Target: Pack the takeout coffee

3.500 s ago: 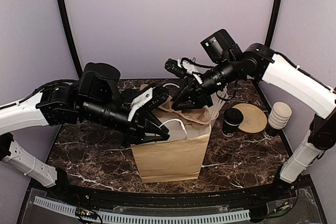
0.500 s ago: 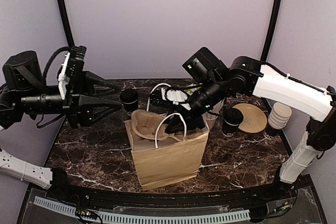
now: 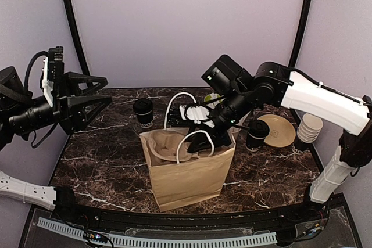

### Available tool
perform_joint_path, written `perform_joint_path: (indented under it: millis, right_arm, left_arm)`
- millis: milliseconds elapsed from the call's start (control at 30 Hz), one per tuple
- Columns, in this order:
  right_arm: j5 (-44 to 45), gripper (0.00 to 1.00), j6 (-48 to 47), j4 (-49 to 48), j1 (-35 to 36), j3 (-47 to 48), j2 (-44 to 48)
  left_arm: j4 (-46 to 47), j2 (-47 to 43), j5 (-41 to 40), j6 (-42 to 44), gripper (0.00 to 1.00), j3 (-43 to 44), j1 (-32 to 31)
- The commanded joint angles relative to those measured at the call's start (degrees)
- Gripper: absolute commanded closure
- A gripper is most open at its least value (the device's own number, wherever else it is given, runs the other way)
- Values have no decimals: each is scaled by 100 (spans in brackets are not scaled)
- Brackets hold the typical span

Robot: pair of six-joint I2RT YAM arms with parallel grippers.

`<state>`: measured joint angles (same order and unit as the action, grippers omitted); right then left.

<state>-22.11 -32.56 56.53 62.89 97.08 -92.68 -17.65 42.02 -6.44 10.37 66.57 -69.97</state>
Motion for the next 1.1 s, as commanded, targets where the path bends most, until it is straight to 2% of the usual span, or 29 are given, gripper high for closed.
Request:
perform_joint_path:
  millis: [0,467,700,833,933,1067]
  right_arm:
    - [181,75,-92,556,93,139,-253]
    - [681,75,-25,768,327,94,-671]
    - [730,78,97,651,327,5,-451]
    - [780,78,162,469,328,-278,-299]
    - [848,78,190,559,329,-346,-373]
    - [977,78,137,626,338,-521,-521]
  left_arm:
    - [198,-95,-445,46,47,-129,-7]
    - [254,-118,-638,133,46,-410,-7]
    - [286,-147,-844,122,42,-518,-2]
    - [-119,254,-1210,-353,34,-471,1]
    - [-519,960,-1227,-887,25,-194,1]
    - [-743,1534,-923,-1169,23,25,1]
